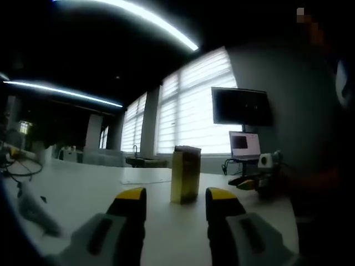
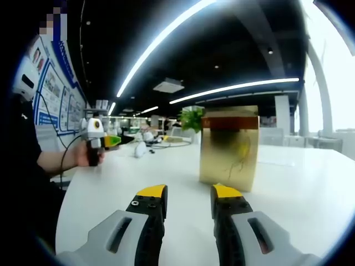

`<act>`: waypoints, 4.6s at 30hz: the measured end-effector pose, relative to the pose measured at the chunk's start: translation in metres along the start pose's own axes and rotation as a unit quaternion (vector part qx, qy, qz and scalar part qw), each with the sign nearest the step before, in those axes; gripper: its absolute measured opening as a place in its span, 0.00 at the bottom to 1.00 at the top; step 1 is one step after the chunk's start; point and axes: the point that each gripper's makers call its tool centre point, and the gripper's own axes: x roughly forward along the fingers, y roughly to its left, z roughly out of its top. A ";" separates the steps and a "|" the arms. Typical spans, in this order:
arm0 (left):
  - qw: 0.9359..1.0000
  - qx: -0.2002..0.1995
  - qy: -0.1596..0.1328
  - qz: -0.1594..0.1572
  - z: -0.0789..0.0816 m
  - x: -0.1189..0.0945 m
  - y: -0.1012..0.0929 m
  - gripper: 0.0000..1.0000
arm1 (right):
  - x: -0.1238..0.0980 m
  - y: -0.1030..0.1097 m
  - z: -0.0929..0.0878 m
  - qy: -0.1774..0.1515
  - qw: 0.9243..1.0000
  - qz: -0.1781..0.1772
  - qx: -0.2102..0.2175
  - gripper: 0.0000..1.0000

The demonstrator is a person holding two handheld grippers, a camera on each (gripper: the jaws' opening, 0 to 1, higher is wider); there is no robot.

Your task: Extract single mask from mask box in order stack masks on table

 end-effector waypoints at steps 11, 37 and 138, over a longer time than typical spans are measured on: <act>1.000 0.004 0.002 -0.003 -0.001 0.001 -0.004 0.45 | 0.000 0.000 0.002 -0.005 1.000 0.000 0.003 0.29; 1.000 0.017 0.010 0.000 0.001 0.006 0.001 0.47 | 0.002 0.003 0.004 -0.005 1.000 -0.003 0.002 0.29; 0.990 -0.011 0.064 -0.124 -0.072 0.231 -0.026 0.58 | -0.002 -0.005 -0.010 0.004 0.999 -0.037 0.027 0.27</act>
